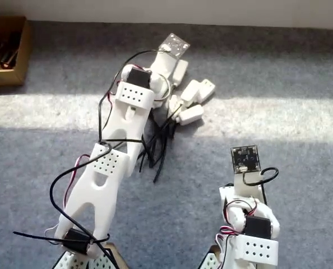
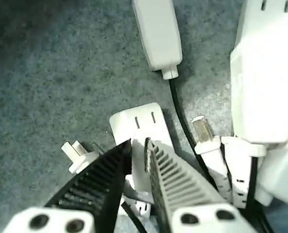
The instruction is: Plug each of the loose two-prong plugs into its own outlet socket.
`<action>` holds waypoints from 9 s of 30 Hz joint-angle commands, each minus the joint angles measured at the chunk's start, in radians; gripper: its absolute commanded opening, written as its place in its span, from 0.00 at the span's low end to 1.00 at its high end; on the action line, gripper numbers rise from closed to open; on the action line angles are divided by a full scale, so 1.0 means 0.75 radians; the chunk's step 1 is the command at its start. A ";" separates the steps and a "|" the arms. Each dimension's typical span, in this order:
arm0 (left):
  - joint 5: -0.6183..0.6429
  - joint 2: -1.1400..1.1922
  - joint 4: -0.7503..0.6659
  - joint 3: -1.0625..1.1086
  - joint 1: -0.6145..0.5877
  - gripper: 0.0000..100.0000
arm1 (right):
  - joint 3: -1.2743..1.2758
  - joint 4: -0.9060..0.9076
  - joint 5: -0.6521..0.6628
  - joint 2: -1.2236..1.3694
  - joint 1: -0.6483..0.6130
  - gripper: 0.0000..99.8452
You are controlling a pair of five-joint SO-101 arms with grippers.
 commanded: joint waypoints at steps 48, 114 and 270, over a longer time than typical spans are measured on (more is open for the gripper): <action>-0.583 -2.198 0.295 2.558 0.107 0.00 | 0.085 -0.087 0.002 -0.009 -0.015 0.01; -0.816 -3.270 -0.724 3.686 0.017 0.24 | 0.085 -0.087 0.002 -0.009 -0.015 0.01; -0.041 -4.232 -0.597 4.359 -0.678 0.24 | -3.821 1.024 -0.047 2.781 -0.277 0.01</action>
